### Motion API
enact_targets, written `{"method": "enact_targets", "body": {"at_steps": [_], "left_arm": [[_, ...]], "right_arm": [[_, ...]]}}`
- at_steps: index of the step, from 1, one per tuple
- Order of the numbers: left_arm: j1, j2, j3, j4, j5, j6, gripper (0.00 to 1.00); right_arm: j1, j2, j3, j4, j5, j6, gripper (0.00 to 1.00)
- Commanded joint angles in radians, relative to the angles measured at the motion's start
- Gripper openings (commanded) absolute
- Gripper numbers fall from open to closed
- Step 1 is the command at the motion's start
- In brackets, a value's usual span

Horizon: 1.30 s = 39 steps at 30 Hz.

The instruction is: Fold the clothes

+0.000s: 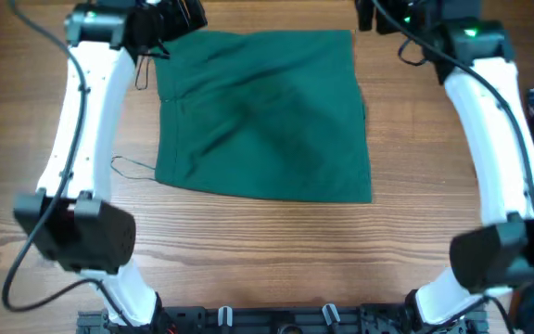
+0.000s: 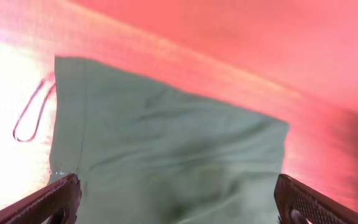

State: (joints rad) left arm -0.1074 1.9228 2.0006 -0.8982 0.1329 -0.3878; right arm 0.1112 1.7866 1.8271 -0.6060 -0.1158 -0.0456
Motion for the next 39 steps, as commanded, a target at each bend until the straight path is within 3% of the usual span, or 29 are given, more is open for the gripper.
{"method": "enact_targets", "body": {"at_steps": [1,32,39], "left_arm": [[0.005,0.005,0.005,-0.005,0.015,0.002,1.0],[0.005,0.005,0.005,-0.005,0.015,0.002,1.0],[0.005,0.005,0.005,0.083,-0.011,0.002,1.0]], "right_arm": [[-0.004,-0.006,0.007,-0.008,-0.015,0.022,1.0],[-0.004,-0.006,-0.003,-0.013,-0.015,0.022,1.0],[-0.004,-0.005,-0.003,-0.013,-0.016,0.023,1.0]]}}
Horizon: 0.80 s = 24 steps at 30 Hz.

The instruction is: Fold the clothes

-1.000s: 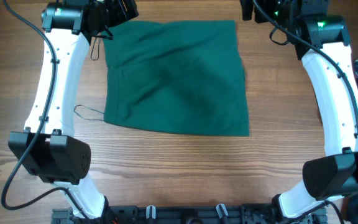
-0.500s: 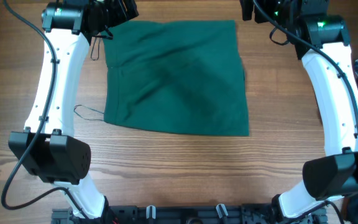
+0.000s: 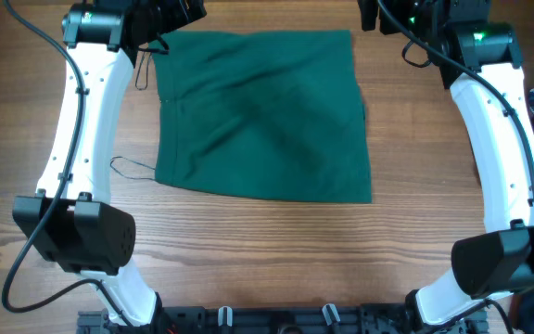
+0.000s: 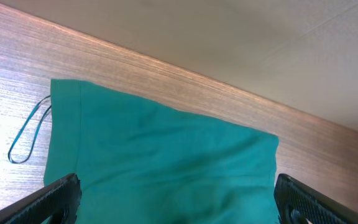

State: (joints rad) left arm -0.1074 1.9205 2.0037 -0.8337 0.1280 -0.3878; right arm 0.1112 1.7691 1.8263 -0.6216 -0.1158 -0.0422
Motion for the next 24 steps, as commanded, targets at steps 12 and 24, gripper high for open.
{"method": "enact_targets", "body": {"at_steps": [12,24], "left_arm": [[0.008,0.0,-0.001,-0.5,-0.059,-0.066,1.0],[0.04,0.0,-0.431,-0.458,-0.121,-0.117,1.0]], "right_arm": [[-0.006,0.011,-0.002,-0.528,-0.196,0.011,1.0],[-0.006,0.011,-0.497,-0.562,0.03,0.499,1.0]]}}
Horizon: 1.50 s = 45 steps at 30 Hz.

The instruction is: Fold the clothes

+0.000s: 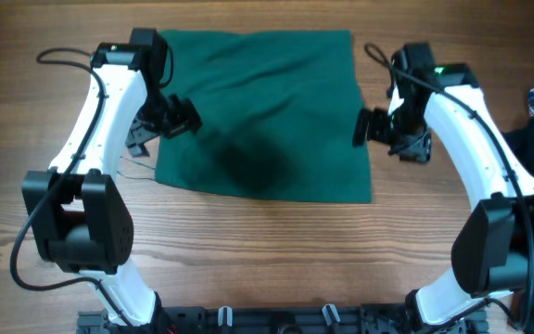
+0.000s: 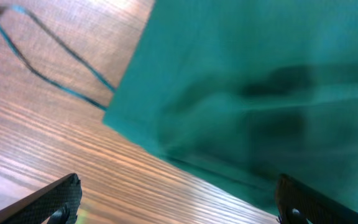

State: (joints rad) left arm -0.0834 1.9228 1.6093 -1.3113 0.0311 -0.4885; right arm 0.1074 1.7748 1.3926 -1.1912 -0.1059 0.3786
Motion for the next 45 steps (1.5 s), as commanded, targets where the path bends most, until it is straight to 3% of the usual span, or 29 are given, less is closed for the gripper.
{"method": "enact_targets", "body": {"at_steps": [1,8,19,26,27,31,34,41,44,45], "left_arm": [[0.016,-0.002,-0.076,0.05,-0.025,-0.017,1.0],[0.016,-0.002,-0.252,0.189,-0.019,-0.013,1.0],[0.016,-0.002,-0.479,0.393,-0.003,-0.014,1.0],[0.015,-0.002,-0.493,0.423,-0.003,-0.014,1.0],[0.015,-0.002,-0.493,0.427,-0.003,-0.014,1.0],[0.015,-0.002,-0.493,0.428,-0.003,-0.014,1.0],[0.015,-0.002,-0.493,0.428,-0.003,-0.014,1.0],[0.015,-0.002,-0.493,0.427,-0.003,-0.014,1.0],[0.015,-0.002,-0.493,0.426,-0.003,-0.014,1.0],[0.015,-0.002,-0.493,0.425,-0.003,-0.014,0.99]], "right_arm": [[0.0,0.005,-0.108,0.025,0.017,0.095,1.0],[0.068,0.005,-0.223,0.217,0.033,0.121,0.96],[0.086,0.124,-0.224,0.267,0.088,0.125,0.96],[0.086,0.194,-0.324,0.346,0.037,0.13,0.96],[0.086,0.195,-0.363,0.375,-0.011,0.139,0.95],[0.086,0.195,-0.421,0.394,-0.051,0.144,0.67],[0.086,0.195,-0.426,0.378,-0.052,0.145,0.59],[0.144,0.195,-0.464,0.32,-0.052,0.146,0.7],[0.171,0.195,-0.47,0.352,-0.052,0.153,0.67],[0.171,0.195,-0.47,0.352,-0.052,0.153,0.62]]}}
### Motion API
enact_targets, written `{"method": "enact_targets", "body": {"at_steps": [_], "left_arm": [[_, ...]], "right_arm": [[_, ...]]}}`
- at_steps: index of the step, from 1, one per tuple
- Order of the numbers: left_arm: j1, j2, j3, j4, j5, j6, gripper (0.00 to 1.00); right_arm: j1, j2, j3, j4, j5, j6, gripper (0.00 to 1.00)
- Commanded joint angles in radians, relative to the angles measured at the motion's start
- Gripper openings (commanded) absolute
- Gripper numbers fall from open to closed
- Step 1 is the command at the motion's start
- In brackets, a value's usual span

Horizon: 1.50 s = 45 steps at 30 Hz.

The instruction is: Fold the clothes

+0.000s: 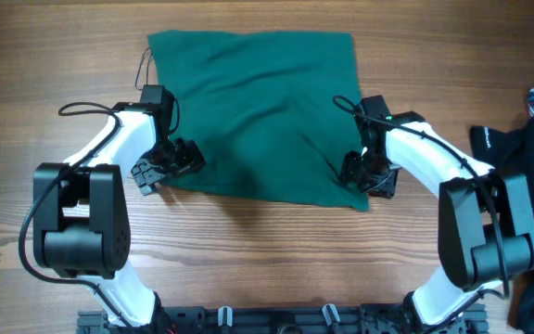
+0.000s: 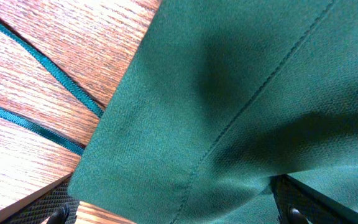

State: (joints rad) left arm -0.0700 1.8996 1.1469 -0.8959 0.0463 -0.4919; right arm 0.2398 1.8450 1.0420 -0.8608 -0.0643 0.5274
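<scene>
A dark green garment [image 1: 258, 111] lies spread flat on the wooden table [image 1: 267, 260]. My left gripper [image 1: 163, 167] sits low at its near left corner. In the left wrist view the garment [image 2: 241, 112], with its stitched seam, fills the frame. There the left gripper [image 2: 179, 214] is open, with one finger [image 2: 58, 208] over bare wood and the other against the fabric, so the corner lies between them. A teal drawstring [image 2: 36, 93] trails onto the wood. My right gripper [image 1: 369, 174] rests on the near right corner; its jaws are hidden.
Dark clothing and a plaid piece lie at the table's right edge. Both arms reach in from the near edge on either side of the garment. Bare wood lies between the garment and the near edge.
Both grippers have moved from beside the garment's side edges to its near corners. The left wrist camera is now much closer to the fabric. The near edge now lies slightly uneven.
At first both grippers were up at the far corners of the spread garment, and they stayed there at the second moment. Then they were beside its left and right edges. Now they are down at the two near corners, the left one open around its corner.
</scene>
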Motion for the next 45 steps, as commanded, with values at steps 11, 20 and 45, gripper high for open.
{"method": "enact_targets", "body": {"at_steps": [11,20,45], "left_arm": [[0.002,0.021,-0.031,0.029,-0.018,-0.011,0.95],[0.002,0.021,-0.031,0.029,-0.018,-0.01,0.66],[0.02,0.011,0.298,-0.111,-0.019,0.016,0.06]], "right_arm": [[-0.027,0.124,-0.116,0.09,0.06,-0.004,0.44],[-0.087,0.124,-0.021,0.071,0.027,-0.031,0.05],[-0.103,0.124,0.435,-0.248,0.042,-0.108,0.04]]}}
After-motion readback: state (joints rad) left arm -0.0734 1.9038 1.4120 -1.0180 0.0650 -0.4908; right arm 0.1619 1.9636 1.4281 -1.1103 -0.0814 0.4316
